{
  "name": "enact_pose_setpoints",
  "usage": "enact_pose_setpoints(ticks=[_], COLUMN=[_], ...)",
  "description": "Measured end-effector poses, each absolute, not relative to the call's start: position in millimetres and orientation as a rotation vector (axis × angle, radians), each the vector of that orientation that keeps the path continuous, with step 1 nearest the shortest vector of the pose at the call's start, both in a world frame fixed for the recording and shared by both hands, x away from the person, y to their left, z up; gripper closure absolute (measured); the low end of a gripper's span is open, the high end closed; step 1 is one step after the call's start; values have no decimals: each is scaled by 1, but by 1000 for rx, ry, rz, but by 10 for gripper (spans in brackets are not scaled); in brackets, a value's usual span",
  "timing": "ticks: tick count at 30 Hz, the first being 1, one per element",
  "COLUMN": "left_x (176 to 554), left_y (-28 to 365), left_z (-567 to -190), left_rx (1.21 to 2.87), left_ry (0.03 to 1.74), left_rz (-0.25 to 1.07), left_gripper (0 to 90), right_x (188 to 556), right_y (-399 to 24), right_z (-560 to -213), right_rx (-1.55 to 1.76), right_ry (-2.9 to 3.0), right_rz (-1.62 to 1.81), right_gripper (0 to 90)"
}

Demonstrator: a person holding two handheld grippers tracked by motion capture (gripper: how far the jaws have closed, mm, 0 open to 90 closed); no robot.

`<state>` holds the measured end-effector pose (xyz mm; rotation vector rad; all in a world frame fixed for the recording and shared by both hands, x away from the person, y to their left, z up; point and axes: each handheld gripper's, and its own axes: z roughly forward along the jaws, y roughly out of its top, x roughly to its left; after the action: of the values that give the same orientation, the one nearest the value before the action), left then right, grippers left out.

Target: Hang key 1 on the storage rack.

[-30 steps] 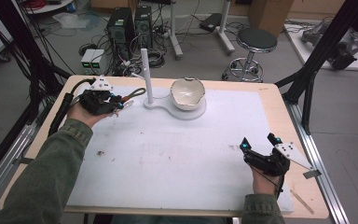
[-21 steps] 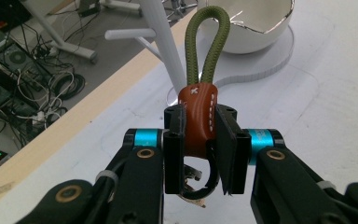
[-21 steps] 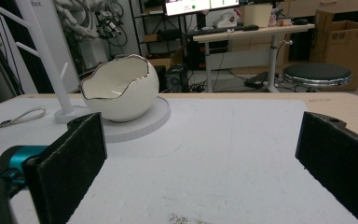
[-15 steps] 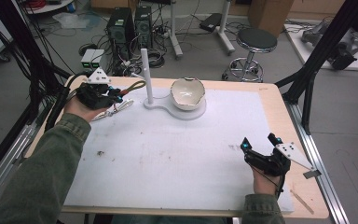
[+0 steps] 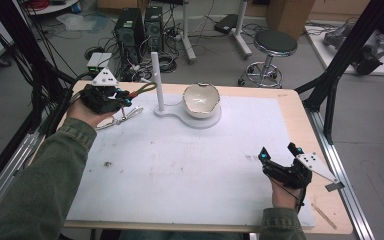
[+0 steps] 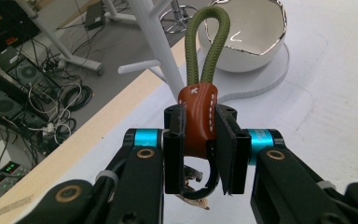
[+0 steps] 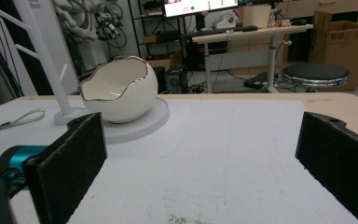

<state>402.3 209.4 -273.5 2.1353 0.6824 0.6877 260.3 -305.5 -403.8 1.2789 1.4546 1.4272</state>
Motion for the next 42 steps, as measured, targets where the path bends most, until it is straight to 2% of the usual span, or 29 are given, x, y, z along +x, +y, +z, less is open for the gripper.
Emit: enact_pose_setpoints(ticks=[12, 42], left_x=[408, 431], left_y=[204, 194], left_z=[-260, -264], left_rx=[2127, 2124], left_ry=[671, 724], left_rz=[713, 747], left_gripper=[740, 739], right_x=[260, 259], right_y=[-306, -307], right_z=[-404, -404], right_rx=[1279, 1285], right_ry=[1455, 1448], right_rz=[1431, 1437], right_gripper=[7, 7])
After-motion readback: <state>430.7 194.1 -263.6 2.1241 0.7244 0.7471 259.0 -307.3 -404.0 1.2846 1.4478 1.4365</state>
